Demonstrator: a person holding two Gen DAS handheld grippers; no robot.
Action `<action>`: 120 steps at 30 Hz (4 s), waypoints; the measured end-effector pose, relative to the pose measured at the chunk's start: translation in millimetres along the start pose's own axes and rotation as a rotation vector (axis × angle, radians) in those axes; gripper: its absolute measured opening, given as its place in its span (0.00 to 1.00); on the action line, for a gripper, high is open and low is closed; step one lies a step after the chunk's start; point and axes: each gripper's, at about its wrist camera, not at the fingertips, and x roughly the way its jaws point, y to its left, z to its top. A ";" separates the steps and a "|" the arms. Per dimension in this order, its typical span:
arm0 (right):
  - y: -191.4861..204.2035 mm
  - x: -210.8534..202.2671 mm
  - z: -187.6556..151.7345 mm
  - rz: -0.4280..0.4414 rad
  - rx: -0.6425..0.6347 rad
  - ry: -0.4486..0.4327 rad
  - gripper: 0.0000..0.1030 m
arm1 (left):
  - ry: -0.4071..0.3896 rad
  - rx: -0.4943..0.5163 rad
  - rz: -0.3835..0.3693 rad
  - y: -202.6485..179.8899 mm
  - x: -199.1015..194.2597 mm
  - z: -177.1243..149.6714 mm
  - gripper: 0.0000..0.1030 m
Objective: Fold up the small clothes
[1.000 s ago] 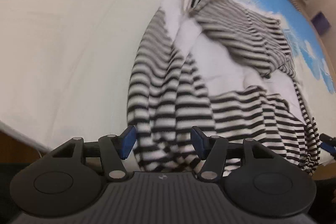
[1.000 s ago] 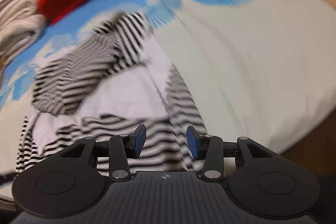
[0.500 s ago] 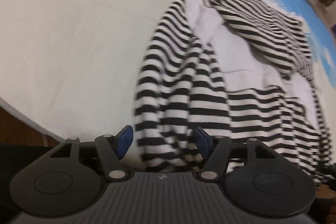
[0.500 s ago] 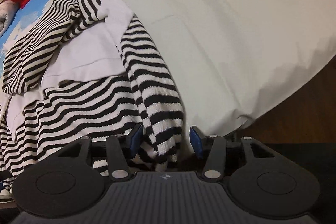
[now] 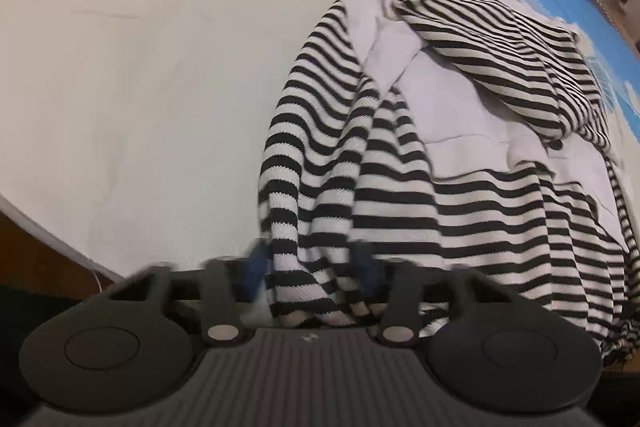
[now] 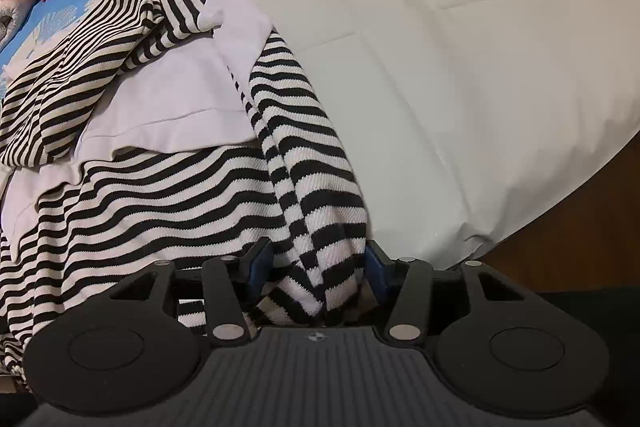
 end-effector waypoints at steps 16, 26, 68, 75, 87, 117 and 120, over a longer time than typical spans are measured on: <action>-19.2 -10.0 -3.1 -0.014 0.076 -0.049 0.26 | -0.030 -0.141 -0.056 23.7 -12.9 4.2 0.65; -10.0 -4.1 -5.5 -0.029 0.018 -0.022 0.34 | -0.005 0.004 -0.024 -4.4 5.2 -7.3 0.31; -2.4 -6.8 -7.5 0.002 -0.052 -0.053 0.10 | -0.010 0.092 -0.030 -10.7 4.3 -11.5 0.17; 1.5 -4.6 -9.3 -0.012 -0.084 -0.043 0.11 | -0.019 0.124 -0.022 -12.7 5.2 -12.4 0.16; -1.2 -45.4 -1.5 0.083 -0.073 -0.217 0.07 | -0.180 0.208 -0.015 -28.2 -37.6 -17.6 0.07; 2.6 -121.2 102.9 0.343 -0.011 -0.300 0.06 | -0.124 -0.031 -0.389 28.9 -57.7 127.6 0.07; 20.5 -76.3 138.2 0.315 -0.045 -0.248 0.07 | -0.157 0.045 -0.341 21.4 -25.8 150.6 0.08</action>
